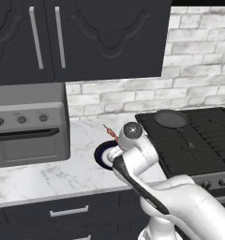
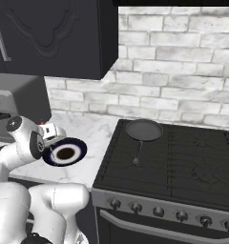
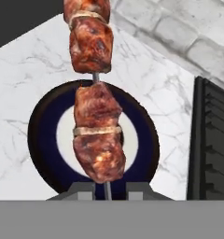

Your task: Place the cold items (eggplant and bell pepper) from the fridge in one tupperware on the dining counter. Place the warm items (hot dog and kebab skewer) in the stove area in another tupperware.

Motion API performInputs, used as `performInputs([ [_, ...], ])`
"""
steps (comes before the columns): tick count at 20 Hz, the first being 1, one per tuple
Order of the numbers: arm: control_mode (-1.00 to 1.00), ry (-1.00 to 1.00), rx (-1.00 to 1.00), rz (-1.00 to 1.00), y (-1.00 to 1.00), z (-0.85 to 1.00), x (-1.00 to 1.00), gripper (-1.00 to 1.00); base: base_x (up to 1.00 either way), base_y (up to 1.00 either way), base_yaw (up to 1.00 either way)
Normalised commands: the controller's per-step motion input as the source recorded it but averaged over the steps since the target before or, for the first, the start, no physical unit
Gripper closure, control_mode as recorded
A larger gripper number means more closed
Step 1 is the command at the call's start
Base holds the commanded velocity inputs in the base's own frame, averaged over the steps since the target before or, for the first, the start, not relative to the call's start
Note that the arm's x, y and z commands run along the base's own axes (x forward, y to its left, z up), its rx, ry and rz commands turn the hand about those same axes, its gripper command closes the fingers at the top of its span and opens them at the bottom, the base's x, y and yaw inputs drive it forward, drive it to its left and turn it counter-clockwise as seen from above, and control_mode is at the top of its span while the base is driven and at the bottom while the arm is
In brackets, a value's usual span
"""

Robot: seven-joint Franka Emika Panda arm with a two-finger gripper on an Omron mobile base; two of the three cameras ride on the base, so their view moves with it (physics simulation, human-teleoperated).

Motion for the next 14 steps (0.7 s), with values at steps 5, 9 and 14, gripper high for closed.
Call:
performInputs([
  [5,-1.00,-0.01,-0.03,0.17,-0.02,0.83,-0.35,1.00,0.00,0.00,0.00],
  [9,-1.00,0.04,-0.08,0.21,0.00,0.78,-0.44,1.00,0.00,0.00,0.00],
  [14,-1.00,0.00,-0.07,0.17,-0.05,0.67,-0.43,1.00,0.00,0.00,0.00],
])
